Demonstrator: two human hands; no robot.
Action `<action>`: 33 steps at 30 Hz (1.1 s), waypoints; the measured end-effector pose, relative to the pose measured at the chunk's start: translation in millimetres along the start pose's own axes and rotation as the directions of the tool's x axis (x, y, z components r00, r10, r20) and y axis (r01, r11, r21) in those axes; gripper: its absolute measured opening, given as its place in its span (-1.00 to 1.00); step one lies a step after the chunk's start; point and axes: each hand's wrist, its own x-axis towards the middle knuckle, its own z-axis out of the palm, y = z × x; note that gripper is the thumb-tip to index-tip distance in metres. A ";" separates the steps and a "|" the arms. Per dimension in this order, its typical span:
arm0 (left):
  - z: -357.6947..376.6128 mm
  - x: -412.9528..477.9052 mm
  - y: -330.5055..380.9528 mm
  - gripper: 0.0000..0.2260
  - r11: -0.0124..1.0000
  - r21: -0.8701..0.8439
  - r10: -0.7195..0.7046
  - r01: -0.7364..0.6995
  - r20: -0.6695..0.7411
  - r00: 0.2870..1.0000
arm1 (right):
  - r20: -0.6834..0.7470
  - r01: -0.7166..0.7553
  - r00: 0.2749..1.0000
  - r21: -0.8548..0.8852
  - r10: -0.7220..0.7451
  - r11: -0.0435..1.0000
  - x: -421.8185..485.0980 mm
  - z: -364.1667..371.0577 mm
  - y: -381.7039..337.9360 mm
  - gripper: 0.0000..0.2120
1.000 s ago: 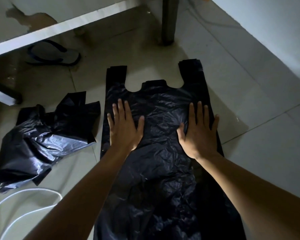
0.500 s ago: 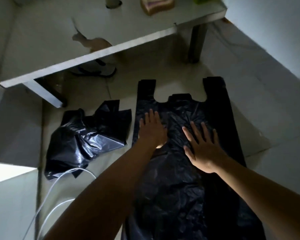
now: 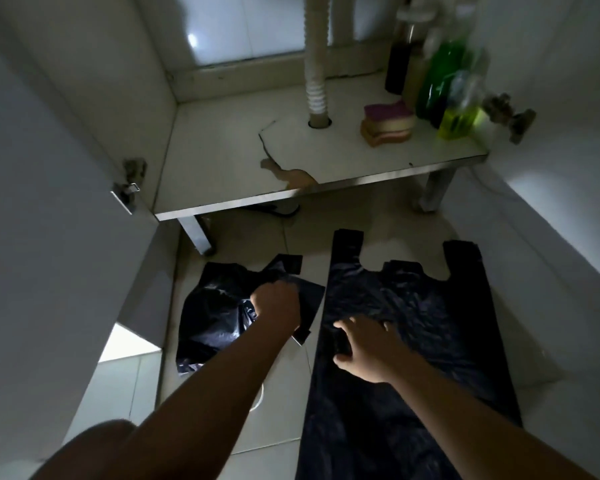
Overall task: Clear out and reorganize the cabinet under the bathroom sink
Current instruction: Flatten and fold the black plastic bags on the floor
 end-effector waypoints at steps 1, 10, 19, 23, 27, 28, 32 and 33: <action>2.3 1.4 -5.4 -0.53 0.999 -0.044 0.003 -0.005 -0.034 0.999 | 0.009 -0.011 1.000 0.040 0.010 0.999 -0.2 1.4 -3.8 -0.33; 9.3 2.6 -42.4 -0.02 0.958 -0.223 0.214 -0.180 0.140 0.967 | 0.082 -0.131 0.991 0.334 0.109 0.933 -4.6 24.6 -23.3 -0.44; -36.1 -10.7 -93.3 -0.85 0.858 -0.425 0.115 -0.287 -0.386 0.915 | -0.063 0.012 0.998 0.584 0.031 0.812 -6.9 -1.6 -46.2 -0.14; -113.4 -33.4 -123.5 -0.95 0.705 -0.608 -0.013 -0.366 -0.526 0.850 | -0.222 0.167 0.974 0.582 -0.042 0.796 -7.2 -61.8 -58.5 -0.14; -182.8 -52.4 -140.7 -0.95 0.626 -0.657 0.041 -0.420 -0.510 0.859 | -0.484 0.365 0.874 0.614 -0.031 0.700 -18.1 -130.3 -68.1 -0.18; -199.6 -59.7 -141.8 -0.96 0.600 -0.669 0.046 -0.438 -0.518 0.854 | -0.537 0.414 0.844 0.623 -0.023 0.663 -23.2 -148.9 -67.7 -0.16; -248.6 -79.8 -141.7 -0.97 0.534 -0.672 0.066 -0.513 -0.572 0.818 | -0.656 0.408 0.751 0.546 0.071 0.732 -44.4 -213.4 -57.8 0.04; -257.6 -82.8 -141.3 -0.95 0.517 -0.671 0.072 -0.531 -0.584 0.808 | -0.691 0.400 0.719 0.506 0.082 0.764 -49.1 -227.6 -55.3 0.01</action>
